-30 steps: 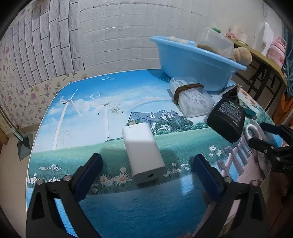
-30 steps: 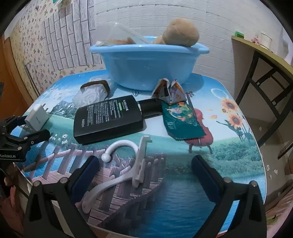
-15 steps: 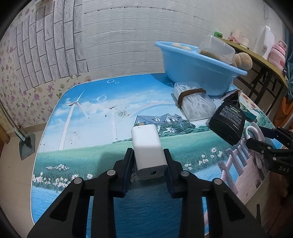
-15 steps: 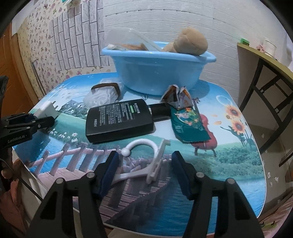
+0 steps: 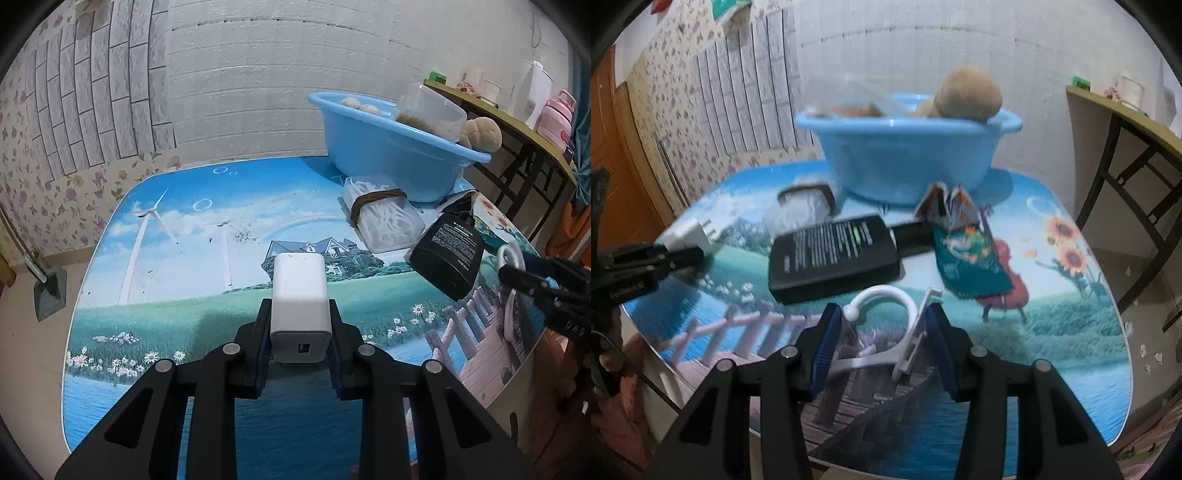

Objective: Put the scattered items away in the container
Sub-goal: 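Close left gripper on white block while right gripper closes on white hanger, then carry block and hanger over the blue basin and open both grippers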

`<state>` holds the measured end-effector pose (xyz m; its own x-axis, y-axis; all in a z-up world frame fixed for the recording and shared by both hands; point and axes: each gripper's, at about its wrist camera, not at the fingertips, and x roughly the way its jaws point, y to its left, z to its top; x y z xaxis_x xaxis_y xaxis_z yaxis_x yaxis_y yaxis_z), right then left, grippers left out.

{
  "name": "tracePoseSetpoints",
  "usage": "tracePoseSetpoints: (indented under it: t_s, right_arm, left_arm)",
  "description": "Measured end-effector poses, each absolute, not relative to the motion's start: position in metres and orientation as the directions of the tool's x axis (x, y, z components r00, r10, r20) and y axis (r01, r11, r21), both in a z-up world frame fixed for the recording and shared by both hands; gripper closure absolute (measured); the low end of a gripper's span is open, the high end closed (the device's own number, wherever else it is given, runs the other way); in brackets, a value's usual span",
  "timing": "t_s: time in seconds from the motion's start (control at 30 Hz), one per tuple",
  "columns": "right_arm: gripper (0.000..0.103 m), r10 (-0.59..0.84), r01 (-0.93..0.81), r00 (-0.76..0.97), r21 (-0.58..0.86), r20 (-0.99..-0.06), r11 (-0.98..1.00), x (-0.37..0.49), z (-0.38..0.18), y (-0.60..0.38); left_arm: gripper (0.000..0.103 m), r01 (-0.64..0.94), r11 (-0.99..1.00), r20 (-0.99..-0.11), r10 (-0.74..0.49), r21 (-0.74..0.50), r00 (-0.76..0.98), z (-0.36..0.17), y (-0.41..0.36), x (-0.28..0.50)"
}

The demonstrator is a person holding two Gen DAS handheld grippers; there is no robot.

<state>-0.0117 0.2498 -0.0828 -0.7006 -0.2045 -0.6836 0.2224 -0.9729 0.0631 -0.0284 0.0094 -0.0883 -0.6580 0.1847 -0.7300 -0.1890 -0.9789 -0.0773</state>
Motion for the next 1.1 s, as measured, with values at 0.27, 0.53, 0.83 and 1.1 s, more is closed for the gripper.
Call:
tracePoseSetpoints:
  t_s: [0.27, 0.53, 0.83, 1.1]
  right_arm:
    - [0.057, -0.229, 0.239, -0.765, 0.066, -0.602, -0.969, -0.010, -0.047, 0.253]
    - [0.095, -0.259, 0.239, -0.791, 0.110, -0.555, -0.965, -0.034, -0.015, 0.262]
    - [0.065, -0.296, 0.255, -0.760, 0.153, -0.578, -0.955, -0.047, -0.033, 0.272]
    - [0.039, -0.257, 0.277, -0.691, 0.081, -0.676, -0.957, -0.064, -0.065, 0.259]
  left_arm:
    - [0.079, -0.225, -0.970, -0.671, 0.224, -0.087, -0.706, -0.046, 0.015, -0.024]
    - [0.079, -0.273, -0.959, -0.599, 0.266, -0.082, -0.755, 0.000, 0.037, -0.050]
    - [0.079, -0.301, -0.950, -0.630, 0.282, -0.079, -0.724, -0.010, 0.053, -0.062]
    - [0.079, -0.276, -0.958, -0.670, 0.253, -0.074, -0.698, -0.028, 0.047, -0.062]
